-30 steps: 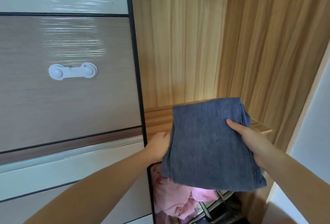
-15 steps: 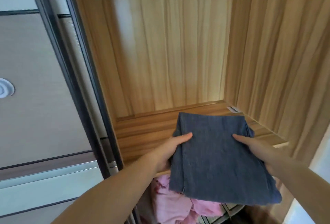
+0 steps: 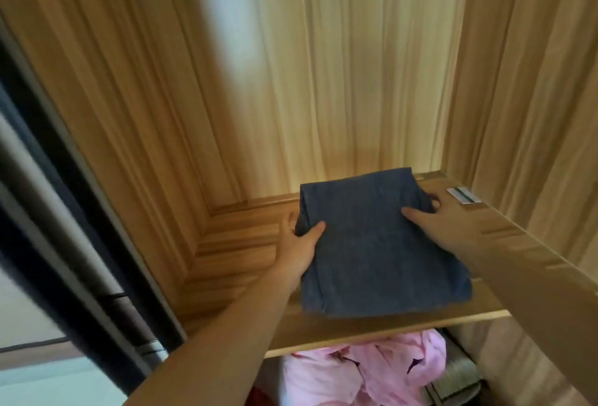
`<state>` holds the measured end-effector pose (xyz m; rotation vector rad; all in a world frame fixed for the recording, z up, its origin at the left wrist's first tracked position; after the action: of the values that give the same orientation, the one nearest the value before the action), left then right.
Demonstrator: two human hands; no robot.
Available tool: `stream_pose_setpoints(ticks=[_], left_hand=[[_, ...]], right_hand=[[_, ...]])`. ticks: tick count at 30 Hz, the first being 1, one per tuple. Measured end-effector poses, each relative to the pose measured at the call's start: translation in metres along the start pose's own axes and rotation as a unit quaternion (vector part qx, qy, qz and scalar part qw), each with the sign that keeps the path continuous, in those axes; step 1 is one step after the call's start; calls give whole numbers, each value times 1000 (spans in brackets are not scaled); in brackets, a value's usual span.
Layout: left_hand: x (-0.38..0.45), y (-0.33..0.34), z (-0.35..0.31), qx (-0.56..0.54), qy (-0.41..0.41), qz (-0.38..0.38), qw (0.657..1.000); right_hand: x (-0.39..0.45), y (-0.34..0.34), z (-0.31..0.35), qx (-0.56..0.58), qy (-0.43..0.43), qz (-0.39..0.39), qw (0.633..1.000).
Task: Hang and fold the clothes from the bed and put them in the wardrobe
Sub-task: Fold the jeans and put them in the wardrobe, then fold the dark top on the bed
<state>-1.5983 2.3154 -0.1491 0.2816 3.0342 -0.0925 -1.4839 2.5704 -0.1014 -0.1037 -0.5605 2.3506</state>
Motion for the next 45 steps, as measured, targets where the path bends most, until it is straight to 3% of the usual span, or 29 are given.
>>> stream_pose_setpoints(ticks=[1, 2, 3, 6, 8, 12, 19, 28, 33, 36, 45], left_hand=[[11, -4, 1, 117, 68, -47, 990], [17, 3, 8, 244, 136, -52, 959], [19, 20, 23, 352, 185, -12, 918], [18, 65, 97, 537, 160, 201, 804], [32, 72, 111, 571, 151, 242, 770], [72, 79, 100, 585, 144, 221, 767], [173, 90, 88, 581, 134, 169, 785], [208, 95, 75, 615, 131, 172, 758], [167, 117, 56, 645, 189, 147, 725], [116, 150, 40, 607, 233, 204, 732], [-97, 194, -18, 520, 397, 301, 694]], right_hand=[[6, 7, -9, -76, -27, -17, 997], [10, 24, -29, -151, -45, -2, 987], [8, 46, -50, -220, -48, 39, 974], [2, 99, -116, -357, -8, 187, 915], [11, 112, -123, -386, -19, 195, 901], [55, 128, -106, -426, -78, 133, 892], [139, 156, -88, -402, -89, 18, 911], [130, 141, -94, -379, -73, 77, 919], [95, 69, -81, -376, -60, 27, 924], [55, 17, -73, -396, -34, 0, 918], [-122, -131, -55, -360, 56, -95, 927]])
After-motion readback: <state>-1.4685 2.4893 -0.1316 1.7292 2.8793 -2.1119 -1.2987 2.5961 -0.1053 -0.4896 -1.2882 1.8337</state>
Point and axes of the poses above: each hand's wrist, its own x-axis towards the middle knuckle, its own y-axis out of the palm, z = x × y, the point moved 10 cm from there along x, towards the middle knuckle, and after that the axes turned 5 degrees about -z, right-handed, at the moved point
